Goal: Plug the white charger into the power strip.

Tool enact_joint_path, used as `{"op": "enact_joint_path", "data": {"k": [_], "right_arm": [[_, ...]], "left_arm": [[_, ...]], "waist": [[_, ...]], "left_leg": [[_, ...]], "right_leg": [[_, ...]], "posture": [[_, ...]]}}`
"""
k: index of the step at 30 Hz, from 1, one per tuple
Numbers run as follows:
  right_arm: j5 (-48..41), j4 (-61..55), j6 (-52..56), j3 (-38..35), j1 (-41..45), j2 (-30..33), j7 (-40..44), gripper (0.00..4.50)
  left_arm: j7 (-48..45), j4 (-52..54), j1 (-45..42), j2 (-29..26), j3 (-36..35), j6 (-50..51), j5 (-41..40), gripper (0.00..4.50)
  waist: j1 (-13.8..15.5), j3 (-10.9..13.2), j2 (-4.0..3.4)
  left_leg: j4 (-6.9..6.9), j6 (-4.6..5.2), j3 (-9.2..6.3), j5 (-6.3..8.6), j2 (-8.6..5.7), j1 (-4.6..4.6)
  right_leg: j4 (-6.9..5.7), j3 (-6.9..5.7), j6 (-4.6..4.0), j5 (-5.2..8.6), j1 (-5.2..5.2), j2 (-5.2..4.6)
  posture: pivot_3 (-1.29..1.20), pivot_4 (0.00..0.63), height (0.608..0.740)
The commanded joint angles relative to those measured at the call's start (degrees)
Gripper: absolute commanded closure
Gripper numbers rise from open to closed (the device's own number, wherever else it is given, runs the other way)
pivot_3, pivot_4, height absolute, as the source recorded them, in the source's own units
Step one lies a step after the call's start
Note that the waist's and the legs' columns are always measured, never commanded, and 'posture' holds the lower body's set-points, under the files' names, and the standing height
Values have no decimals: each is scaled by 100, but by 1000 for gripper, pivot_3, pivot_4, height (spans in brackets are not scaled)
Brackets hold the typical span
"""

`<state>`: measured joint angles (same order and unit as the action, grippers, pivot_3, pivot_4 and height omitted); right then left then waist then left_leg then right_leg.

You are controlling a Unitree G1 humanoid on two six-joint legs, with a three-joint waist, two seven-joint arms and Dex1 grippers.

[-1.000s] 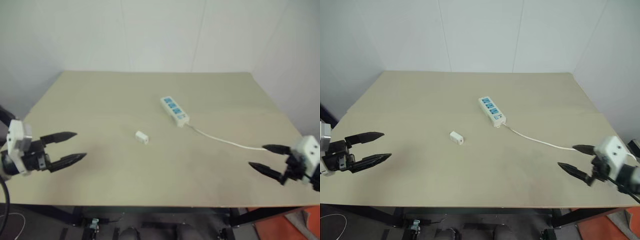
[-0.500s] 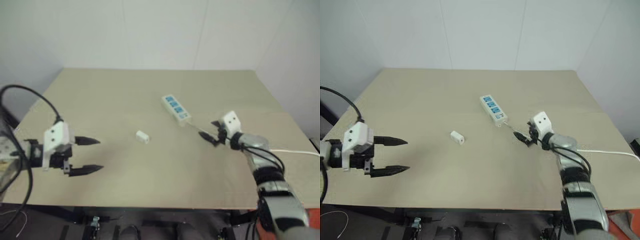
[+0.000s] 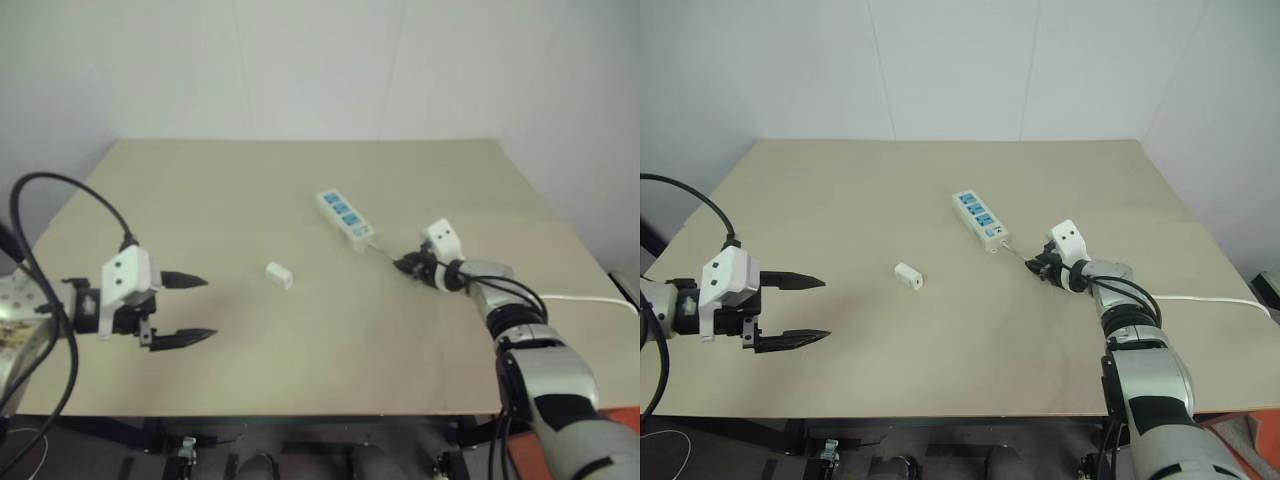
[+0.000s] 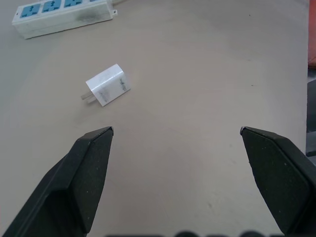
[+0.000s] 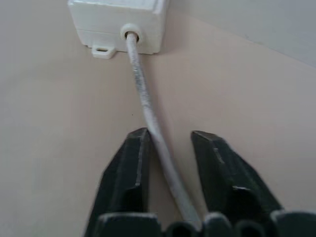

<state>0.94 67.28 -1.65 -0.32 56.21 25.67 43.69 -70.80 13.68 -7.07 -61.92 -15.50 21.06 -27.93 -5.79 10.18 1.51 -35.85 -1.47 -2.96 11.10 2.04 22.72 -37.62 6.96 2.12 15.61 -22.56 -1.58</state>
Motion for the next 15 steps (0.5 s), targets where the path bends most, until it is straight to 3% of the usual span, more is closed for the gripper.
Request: {"op": "enact_joint_path", "data": {"k": [1, 2, 9, 13, 15], "right_arm": [[145, 9, -223, 111, 52, -17, 10, 4156], [177, -15, -312, 124, 28, -25, -16, 4492], [18, -820, -642, 63, -491, 83, 260, 4492], [-770, -3806, -147, -307, -2277, 632, 949, 4492], [-934, -5169, -96, -532, -3259, 896, 896, 4492]], "left_arm": [[-2, -28, -48, 16, -57, -186, 65, 0], [-9, -49, -67, 44, -60, -209, 56, 0], [-123, -517, -439, 87, 220, -507, 251, 0], [-245, -734, -799, 161, 429, -607, 269, 0], [-341, -815, -923, 195, 494, -621, 245, 0]], "waist": [[-23, 0, 0], [-32, 0, 0], [-96, 0, 0], [34, 0, -1], [113, 4, -8]], "left_leg": [[0, 0, 0, 0, 1, -1], [0, 0, 0, 0, 2, -1], [1, 0, -2, 0, 1, 1], [2, 0, -12, 0, -1, 15], [2, 4, -15, 4, -6, 28]], "right_leg": [[0, 1, 0, 0, 0, 1], [1, 1, 0, 0, 0, 2], [1, 0, 0, 0, 0, 1], [7, -9, 3, 1, -1, 0], [7, -12, 15, 9, -6, -7]], "posture": [[0, 150, 740], [0, 150, 740], [0, 150, 740], [0, 150, 740], [0, 150, 740]]}}
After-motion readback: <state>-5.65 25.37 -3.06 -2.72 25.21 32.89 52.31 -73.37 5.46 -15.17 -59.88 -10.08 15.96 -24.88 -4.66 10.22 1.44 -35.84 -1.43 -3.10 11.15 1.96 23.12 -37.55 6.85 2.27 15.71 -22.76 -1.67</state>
